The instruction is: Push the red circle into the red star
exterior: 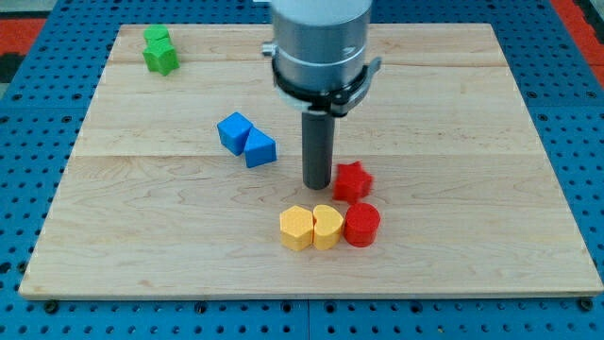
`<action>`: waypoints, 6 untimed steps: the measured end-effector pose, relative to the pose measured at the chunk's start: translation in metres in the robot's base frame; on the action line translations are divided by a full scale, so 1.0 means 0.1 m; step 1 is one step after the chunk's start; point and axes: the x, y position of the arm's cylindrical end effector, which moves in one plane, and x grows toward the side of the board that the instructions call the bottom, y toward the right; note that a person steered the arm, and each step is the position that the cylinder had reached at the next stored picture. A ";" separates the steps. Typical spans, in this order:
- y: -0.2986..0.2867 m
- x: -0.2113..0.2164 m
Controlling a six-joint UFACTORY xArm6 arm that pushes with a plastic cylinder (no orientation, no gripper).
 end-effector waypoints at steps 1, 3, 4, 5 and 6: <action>0.38 -0.40; 1.67 0.33; 0.92 1.17; 0.29 1.15; 0.72 0.89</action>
